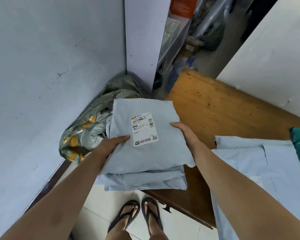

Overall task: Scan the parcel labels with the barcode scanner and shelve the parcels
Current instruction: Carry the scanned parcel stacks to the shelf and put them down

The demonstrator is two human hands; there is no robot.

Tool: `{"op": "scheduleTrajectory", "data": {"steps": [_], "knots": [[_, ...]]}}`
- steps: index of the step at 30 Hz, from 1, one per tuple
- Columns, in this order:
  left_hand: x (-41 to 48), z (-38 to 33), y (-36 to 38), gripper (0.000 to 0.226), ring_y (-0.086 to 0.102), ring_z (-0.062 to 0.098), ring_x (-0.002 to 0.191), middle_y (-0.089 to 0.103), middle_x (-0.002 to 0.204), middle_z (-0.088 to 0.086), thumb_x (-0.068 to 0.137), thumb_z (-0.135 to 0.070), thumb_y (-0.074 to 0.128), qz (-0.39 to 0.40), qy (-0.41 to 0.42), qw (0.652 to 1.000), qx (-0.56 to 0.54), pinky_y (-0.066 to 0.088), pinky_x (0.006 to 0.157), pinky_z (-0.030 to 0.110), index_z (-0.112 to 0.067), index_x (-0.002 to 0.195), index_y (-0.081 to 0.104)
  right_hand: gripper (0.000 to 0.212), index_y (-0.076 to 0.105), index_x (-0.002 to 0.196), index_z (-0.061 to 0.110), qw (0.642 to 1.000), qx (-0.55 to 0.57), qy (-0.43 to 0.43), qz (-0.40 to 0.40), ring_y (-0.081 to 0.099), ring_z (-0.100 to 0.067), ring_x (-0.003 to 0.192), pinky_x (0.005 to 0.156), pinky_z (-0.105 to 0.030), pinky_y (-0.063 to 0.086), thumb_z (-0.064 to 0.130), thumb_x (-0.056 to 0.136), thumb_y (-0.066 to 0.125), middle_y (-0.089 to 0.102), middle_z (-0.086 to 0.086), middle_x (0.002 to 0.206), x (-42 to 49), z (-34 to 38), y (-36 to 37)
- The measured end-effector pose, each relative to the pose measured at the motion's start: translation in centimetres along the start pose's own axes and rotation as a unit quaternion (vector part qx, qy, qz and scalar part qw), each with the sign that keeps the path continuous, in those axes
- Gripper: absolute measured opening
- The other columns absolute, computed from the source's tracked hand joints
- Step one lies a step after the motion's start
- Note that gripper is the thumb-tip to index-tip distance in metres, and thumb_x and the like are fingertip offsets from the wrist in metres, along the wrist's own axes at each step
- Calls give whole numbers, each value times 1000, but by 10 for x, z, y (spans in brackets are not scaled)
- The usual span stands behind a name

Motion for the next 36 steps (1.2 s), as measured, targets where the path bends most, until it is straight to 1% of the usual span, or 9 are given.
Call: {"op": "scheduleTrajectory", "data": {"steps": [4, 6, 10, 16, 19, 23, 27, 32, 36], "knots": [[-14, -47, 6, 42, 73, 25, 79, 76, 90, 6, 70, -19, 81, 34, 82, 996, 19, 58, 65, 33, -10, 109, 68, 22, 66, 104, 18, 998, 27, -53, -3, 66, -25, 82, 74, -36, 51, 31, 87, 59, 72, -6, 90, -25, 30, 7], [-29, -75, 20, 32, 73, 16, 69, 77, 80, -1, 79, -6, 71, 73, 142, 987, 26, 57, 53, 25, -9, 110, 66, 23, 67, 103, 16, 994, 60, -85, -13, 67, -26, 82, 76, -37, 53, 30, 87, 59, 72, -8, 92, -43, 39, 4], [-66, -128, 58, 25, 73, 10, 67, 76, 75, -5, 81, 4, 64, 146, 225, 962, 46, 54, 51, 19, -10, 103, 65, 35, 68, 112, 14, 979, 122, -158, -36, 68, -31, 92, 85, -41, 53, 31, 82, 61, 72, -12, 105, -85, 55, -15], [-111, -159, 149, 41, 74, 18, 81, 76, 92, 5, 77, 2, 69, 262, 263, 923, 103, 58, 61, 27, -5, 116, 63, 45, 65, 119, 13, 944, 169, -251, -132, 66, -34, 100, 99, -48, 48, 34, 79, 63, 70, -15, 113, -171, 69, -85], [-142, -152, 223, 46, 73, 16, 85, 72, 104, 8, 78, 3, 68, 335, 280, 889, 137, 59, 65, 27, -4, 123, 60, 41, 66, 116, 13, 921, 196, -280, -187, 68, -32, 92, 91, -42, 52, 35, 82, 61, 71, -14, 106, -234, 59, -135], [-204, -120, 329, 47, 73, 18, 86, 74, 94, 3, 73, 5, 71, 432, 299, 837, 154, 59, 72, 30, -5, 118, 62, 28, 69, 101, 13, 866, 242, -336, -279, 70, -28, 78, 74, -34, 54, 32, 84, 60, 74, -10, 87, -331, 24, -212], [-281, -54, 431, 76, 67, 31, 104, 69, 114, 12, 54, -11, 83, 528, 289, 777, 187, 50, 94, 47, -9, 126, 58, 46, 66, 115, 14, 818, 270, -353, -366, 68, -34, 94, 85, -42, 53, 40, 77, 64, 73, -14, 107, -433, -44, -289], [-405, 72, 556, 65, 68, 35, 101, 69, 114, 15, 62, -10, 79, 643, 247, 683, 243, 49, 94, 54, -10, 124, 60, 52, 62, 121, 10, 760, 286, -391, -433, 66, -34, 94, 95, -46, 49, 40, 78, 61, 70, -16, 105, -576, -146, -381], [-492, 157, 635, 60, 67, 37, 102, 69, 113, 18, 63, -10, 82, 668, 205, 662, 270, 48, 97, 53, -6, 119, 62, 47, 65, 117, 11, 713, 305, -419, -473, 69, -34, 91, 91, -46, 52, 39, 80, 63, 73, -15, 103, -675, -214, -444]]}}
Point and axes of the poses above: each hand's wrist, its own x-axis towards the middle knuckle, its own y-axis out of the palm, z = x × y, the point moved 7 cm from there along x, towards the middle knuckle
